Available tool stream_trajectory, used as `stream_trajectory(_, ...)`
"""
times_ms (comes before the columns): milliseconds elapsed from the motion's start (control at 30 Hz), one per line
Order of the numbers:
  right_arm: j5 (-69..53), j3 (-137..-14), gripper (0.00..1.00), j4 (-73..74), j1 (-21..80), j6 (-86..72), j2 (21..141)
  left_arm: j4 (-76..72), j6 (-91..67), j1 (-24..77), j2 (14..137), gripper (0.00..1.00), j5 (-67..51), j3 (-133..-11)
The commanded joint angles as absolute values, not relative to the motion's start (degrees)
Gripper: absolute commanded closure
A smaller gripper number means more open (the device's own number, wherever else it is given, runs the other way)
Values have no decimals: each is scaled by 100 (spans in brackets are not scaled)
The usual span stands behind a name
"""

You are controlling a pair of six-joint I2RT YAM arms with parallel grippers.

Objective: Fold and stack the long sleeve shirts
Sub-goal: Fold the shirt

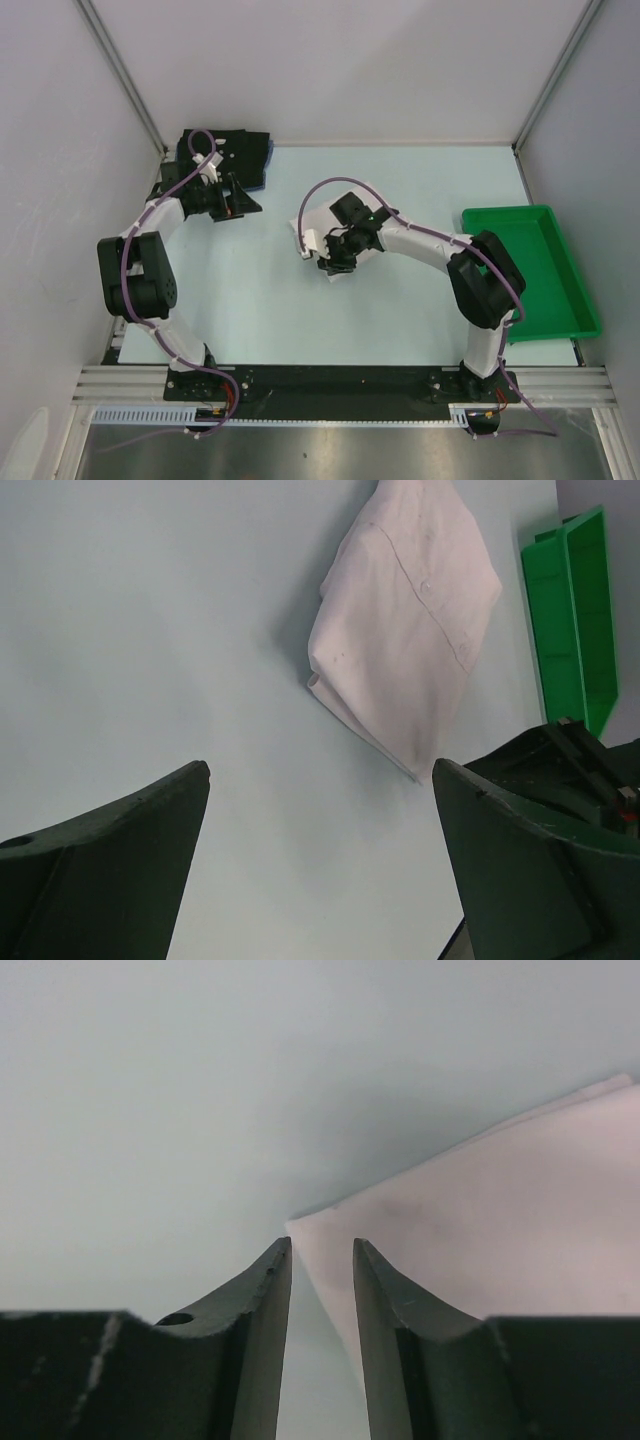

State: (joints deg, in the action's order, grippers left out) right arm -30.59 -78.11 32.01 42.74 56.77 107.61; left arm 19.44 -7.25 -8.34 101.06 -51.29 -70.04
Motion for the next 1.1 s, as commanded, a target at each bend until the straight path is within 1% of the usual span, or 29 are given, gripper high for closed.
stream_trajectory(0,-3042,-7489,63,3297,4228,6126,10669,1916,-554,-861,9861,0,-5274,-6970)
stream_trajectory(267,-2909,-7506,63,2813,4263,6135,11249,1942,-519,-861,9853,1,-5203,-6996)
stream_trajectory(300,-2892,-7497,63,2743,4306,6143,11294,1951,-492,-853,9853,1,-5194,-6987)
stream_trajectory(333,-2874,-7488,66,2742,4333,6178,11346,1960,-483,-853,9861,1,-5186,-6987)
stream_trajectory(367,-2865,-7453,69,2733,4359,6196,11364,1977,-475,-853,9870,0,-5151,-6979)
stream_trajectory(400,-2839,-7375,77,2725,4394,6222,11364,1978,-475,-853,9870,0,-5124,-6970)
stream_trajectory(433,-2830,-7331,99,2733,4412,6292,11329,1969,-466,-844,9861,1,-5081,-6961)
stream_trajectory(533,-2883,-7032,100,2996,4421,6503,11093,1986,-440,-844,9853,1,-4957,-6943)
stream_trajectory(567,-3031,-6701,100,3510,4412,6991,10596,2021,-379,-757,9844,0,-4861,-6935)
stream_trajectory(633,-3155,-6469,100,3857,4368,7189,10189,2030,-369,-660,9861,1,-4843,-6891)
stream_trajectory(733,-3357,-6250,100,4551,4325,7505,9836,2057,-316,-352,9914,1,-4720,-6864)
stream_trajectory(867,-3463,-5968,100,5377,4271,7997,9256,1908,-491,341,10072,1,-4544,-6838)
stream_trajectory(1000,-3314,-5661,100,5713,4175,8411,9149,1574,-1036,904,10589,1,-4623,-6847)
stream_trajectory(1067,-3252,-5608,100,5818,4122,8490,9158,1451,-1291,1211,10783,2,-4702,-6873)
